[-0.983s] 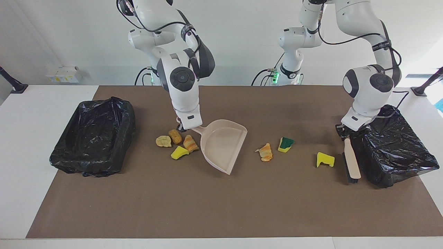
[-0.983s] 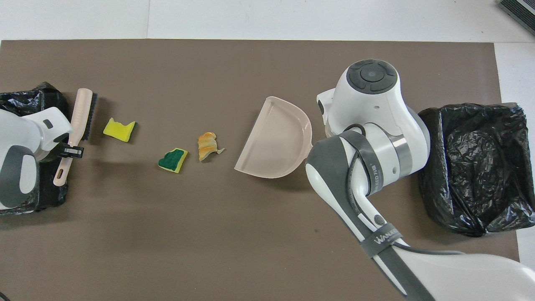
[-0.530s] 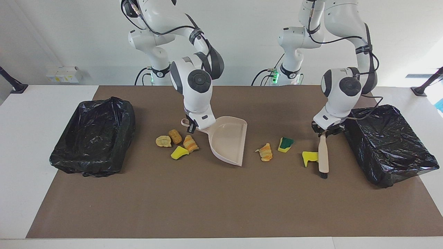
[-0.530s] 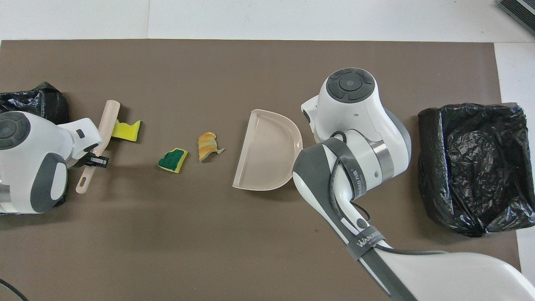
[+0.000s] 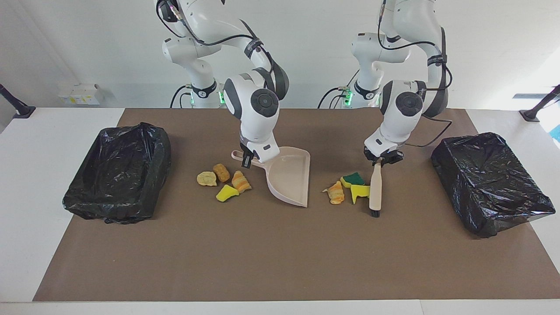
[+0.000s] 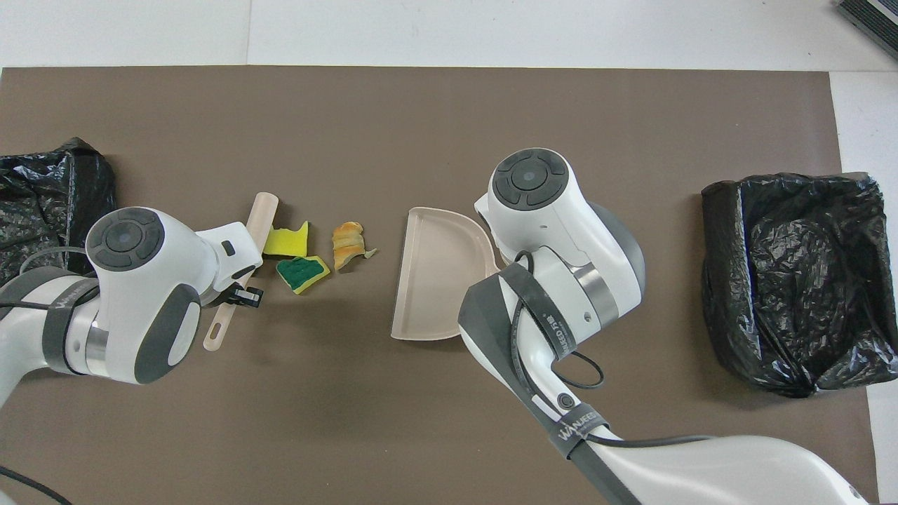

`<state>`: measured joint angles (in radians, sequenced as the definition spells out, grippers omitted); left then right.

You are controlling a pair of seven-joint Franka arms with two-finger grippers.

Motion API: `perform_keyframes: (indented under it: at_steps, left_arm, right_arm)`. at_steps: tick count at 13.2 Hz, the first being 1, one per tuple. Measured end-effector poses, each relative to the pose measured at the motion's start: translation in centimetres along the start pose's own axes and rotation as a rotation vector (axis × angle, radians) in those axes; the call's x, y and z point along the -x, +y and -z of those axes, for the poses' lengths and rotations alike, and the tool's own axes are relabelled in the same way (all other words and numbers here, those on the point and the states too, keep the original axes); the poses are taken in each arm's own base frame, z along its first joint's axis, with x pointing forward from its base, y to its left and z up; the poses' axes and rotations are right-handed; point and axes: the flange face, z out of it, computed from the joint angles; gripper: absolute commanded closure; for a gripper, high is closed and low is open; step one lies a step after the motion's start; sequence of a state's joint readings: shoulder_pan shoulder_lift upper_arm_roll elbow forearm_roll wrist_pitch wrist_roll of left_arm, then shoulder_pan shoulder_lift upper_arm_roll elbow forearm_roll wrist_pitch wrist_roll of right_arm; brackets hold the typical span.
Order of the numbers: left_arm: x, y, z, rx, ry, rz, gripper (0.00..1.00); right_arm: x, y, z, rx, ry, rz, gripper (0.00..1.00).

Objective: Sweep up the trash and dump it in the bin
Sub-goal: 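Sweep the sponges and crusts into the dustpan with the left gripper's brush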

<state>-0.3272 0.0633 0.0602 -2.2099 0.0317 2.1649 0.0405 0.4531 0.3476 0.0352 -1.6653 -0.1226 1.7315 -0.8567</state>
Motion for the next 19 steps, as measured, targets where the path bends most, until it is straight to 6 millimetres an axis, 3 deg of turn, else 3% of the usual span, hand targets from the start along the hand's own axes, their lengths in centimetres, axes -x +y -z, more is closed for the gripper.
perform_keyframes:
  at_steps: [6, 11, 14, 16, 19]
  left_arm:
    - [0.7, 6.4, 0.1, 0.099, -0.004, -0.032, 1.0]
    - [2.6, 16.6, 0.6, 0.128, -0.013, -0.094, 1.0]
    - [4.2, 21.7, 1.3, 0.135, -0.009, -0.129, 1.0]
    - [4.9, 23.6, 2.0, 0.138, -0.001, -0.152, 1.0]
    - [5.0, 23.6, 3.0, 0.138, -0.019, -0.134, 1.0]
  right_arm:
    - [-0.2, -0.2, -0.3, -0.002, -0.006, 0.004, 1.0]
    - [-0.1, -0.2, -0.4, -0.003, -0.008, 0.002, 1.0]
    - [-0.1, -0.2, -0.5, -0.005, -0.01, 0.002, 1.0]
    - [-0.1, -0.2, -0.5, -0.005, -0.01, 0.001, 1.0]
    - [-0.1, -0.2, -0.5, -0.006, -0.01, -0.009, 1.0]
